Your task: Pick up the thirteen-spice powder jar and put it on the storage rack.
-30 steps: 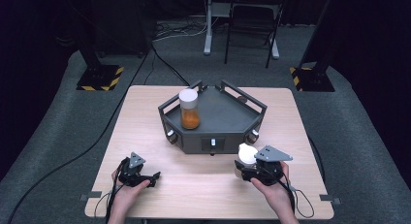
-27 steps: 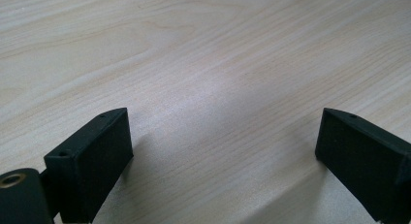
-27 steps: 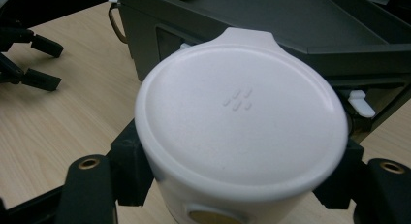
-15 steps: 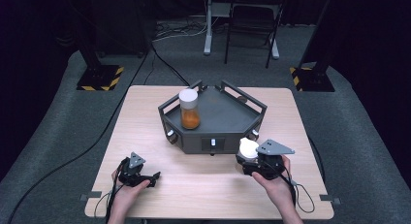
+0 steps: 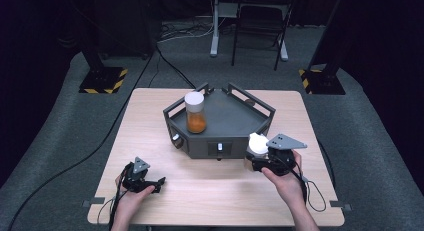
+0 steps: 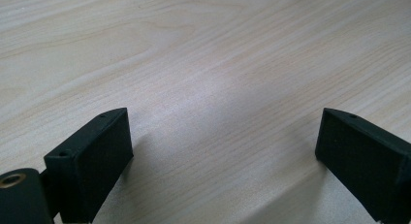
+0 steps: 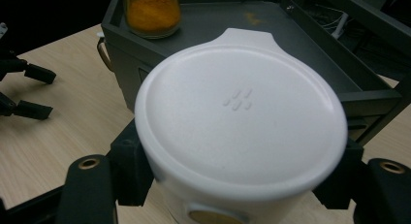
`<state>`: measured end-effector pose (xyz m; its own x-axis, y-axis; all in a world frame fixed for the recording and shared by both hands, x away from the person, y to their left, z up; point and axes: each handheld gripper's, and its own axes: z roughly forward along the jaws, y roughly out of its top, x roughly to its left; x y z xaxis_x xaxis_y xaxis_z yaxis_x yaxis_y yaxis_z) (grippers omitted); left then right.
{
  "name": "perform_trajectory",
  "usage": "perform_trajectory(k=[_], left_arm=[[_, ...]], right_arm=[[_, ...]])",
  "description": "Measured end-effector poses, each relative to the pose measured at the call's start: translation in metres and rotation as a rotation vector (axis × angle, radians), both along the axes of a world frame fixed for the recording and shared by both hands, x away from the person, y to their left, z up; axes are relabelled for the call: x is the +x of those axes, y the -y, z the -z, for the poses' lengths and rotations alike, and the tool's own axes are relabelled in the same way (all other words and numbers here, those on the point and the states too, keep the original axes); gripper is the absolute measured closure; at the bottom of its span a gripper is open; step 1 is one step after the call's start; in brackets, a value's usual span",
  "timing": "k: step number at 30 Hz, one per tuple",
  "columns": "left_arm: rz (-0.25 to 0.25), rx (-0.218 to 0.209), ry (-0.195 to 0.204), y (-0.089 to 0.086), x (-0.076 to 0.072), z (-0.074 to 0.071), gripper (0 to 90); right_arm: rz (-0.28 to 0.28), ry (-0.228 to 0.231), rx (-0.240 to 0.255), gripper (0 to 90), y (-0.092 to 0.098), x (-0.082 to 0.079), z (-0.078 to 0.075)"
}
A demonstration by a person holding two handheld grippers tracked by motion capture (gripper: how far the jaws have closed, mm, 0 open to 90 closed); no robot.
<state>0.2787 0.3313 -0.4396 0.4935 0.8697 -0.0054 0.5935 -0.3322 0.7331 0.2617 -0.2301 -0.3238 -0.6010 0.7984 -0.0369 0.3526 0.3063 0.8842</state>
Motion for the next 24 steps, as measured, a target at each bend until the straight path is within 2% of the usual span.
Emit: perform_trajectory(k=[19, 24], left_arm=[[0.001, 0.001, -0.001, 0.000, 0.000, 0.000, 5.9], [0.002, 0.001, -0.001, 0.000, 0.000, 0.000, 5.8]], right_arm=[[0.008, 0.046, -0.021, 29.7, -0.011, 0.015, -0.031], [0.004, 0.043, 0.000, 29.7, -0.010, 0.021, -0.037]])
